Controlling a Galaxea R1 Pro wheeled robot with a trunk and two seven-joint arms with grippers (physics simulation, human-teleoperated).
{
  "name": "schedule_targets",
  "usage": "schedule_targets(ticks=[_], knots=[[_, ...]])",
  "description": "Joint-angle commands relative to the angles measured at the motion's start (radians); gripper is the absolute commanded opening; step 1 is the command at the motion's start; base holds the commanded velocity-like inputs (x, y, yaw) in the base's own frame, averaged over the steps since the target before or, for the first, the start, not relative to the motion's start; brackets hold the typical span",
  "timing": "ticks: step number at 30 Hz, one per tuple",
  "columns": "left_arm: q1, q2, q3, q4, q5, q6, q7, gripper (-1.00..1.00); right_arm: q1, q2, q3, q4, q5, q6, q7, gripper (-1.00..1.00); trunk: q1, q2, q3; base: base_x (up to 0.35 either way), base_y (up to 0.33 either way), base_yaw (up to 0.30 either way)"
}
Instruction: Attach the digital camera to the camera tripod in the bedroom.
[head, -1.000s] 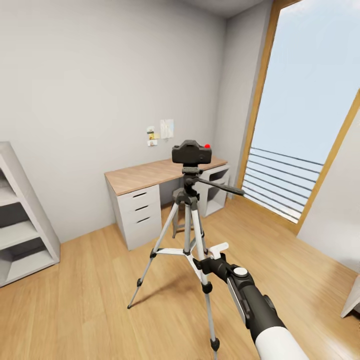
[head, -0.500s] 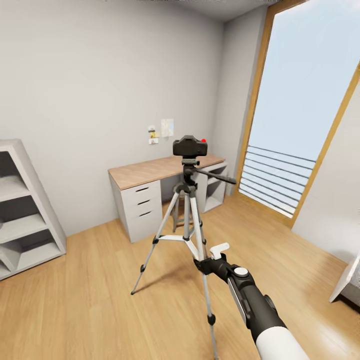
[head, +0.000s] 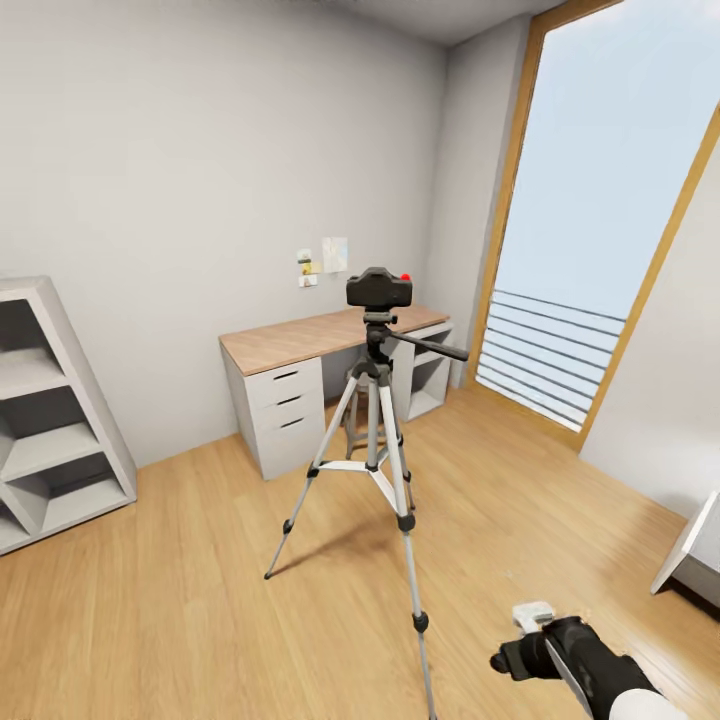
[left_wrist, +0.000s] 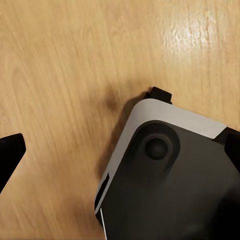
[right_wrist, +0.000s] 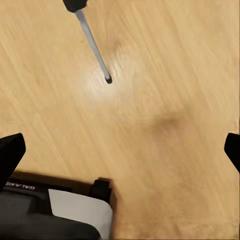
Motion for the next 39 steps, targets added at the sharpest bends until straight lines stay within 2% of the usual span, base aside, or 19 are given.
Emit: schedule_targets(ticks=[1,3,5,6,7,10,13,23,25,26,27,33,39], knots=[[-0.001,0.0,-0.009,0.0,0.006,0.002,0.003,1.0,-0.001,-0.004,-0.003,0.042,0.009,-0.011,0.007,1.0,0.0,-0.001,-0.001,-0.001,0.0,0.0],[-0.001,0.001,-0.009,-0.001,0.006,0.002,0.003,1.0,-0.001,-0.009,-0.003,0.12,0.01,-0.051,0.006,1.0,0.0,-0.001,-0.001,0.0,0.0,0.0],[-0.001,0.001,-0.009,-0.001,0.006,0.002,0.003,1.0,-0.001,-0.013,-0.003,0.232,0.011,-0.123,0.002,1.0,0.0,-0.001,-0.001,0.0,0.0,0.0],[-0.001,0.001,-0.009,-0.001,0.006,0.002,0.003,1.0,-0.002,-0.015,-0.002,0.328,0.012,-0.195,-0.013,1.0,0.0,-0.001,-0.001,0.0,0.0,0.0],[-0.001,0.001,-0.009,-0.001,0.007,0.002,0.003,1.0,-0.001,-0.016,-0.002,0.37,0.012,-0.235,-0.029,1.0,0.0,-0.001,-0.001,0.0,0.0,0.0],[-0.001,0.001,-0.008,-0.001,0.008,0.002,0.003,1.0,0.003,-0.016,-0.001,0.412,0.011,-0.288,-0.07,1.0,0.0,-0.001,-0.001,0.0,0.0,0.0],[-0.001,0.001,-0.007,0.0,0.009,0.003,0.003,1.0,0.028,-0.015,-0.001,0.431,0.009,-0.322,-0.105,1.0,0.0,-0.001,-0.001,0.0,0.0,0.0],[-0.001,0.0,-0.008,0.0,0.013,0.002,0.003,1.0,0.088,-0.015,-0.003,0.442,-0.005,-0.388,-0.124,1.0,0.0,-0.001,-0.001,0.0,0.0,0.0],[-0.001,0.0,-0.008,0.0,0.013,0.002,0.003,1.0,0.121,-0.014,-0.004,0.442,-0.026,-0.433,-0.125,1.0,0.0,-0.001,-0.001,0.0,0.0,0.0],[-0.001,0.0,-0.008,0.001,0.013,0.002,0.003,1.0,0.149,-0.013,-0.004,0.442,-0.048,-0.47,-0.125,1.0,0.0,-0.001,-0.001,0.0,0.0,0.0],[-0.001,-0.001,-0.008,0.001,0.013,0.002,0.003,1.0,0.195,-0.012,-0.004,0.442,-0.086,-0.52,-0.125,1.0,0.0,-0.001,-0.001,0.0,0.0,0.0],[-0.001,-0.002,-0.008,0.001,0.011,0.002,0.002,1.0,0.264,-0.012,-0.004,0.442,-0.162,-0.563,-0.126,1.0,0.0,-0.001,-0.001,0.0,0.0,0.0],[-0.001,-0.003,-0.009,0.001,0.007,0.002,-0.002,1.0,0.286,-0.006,-0.004,0.442,-0.192,-0.575,-0.127,1.0,0.0,-0.001,-0.001,0.0,0.0,0.0]])
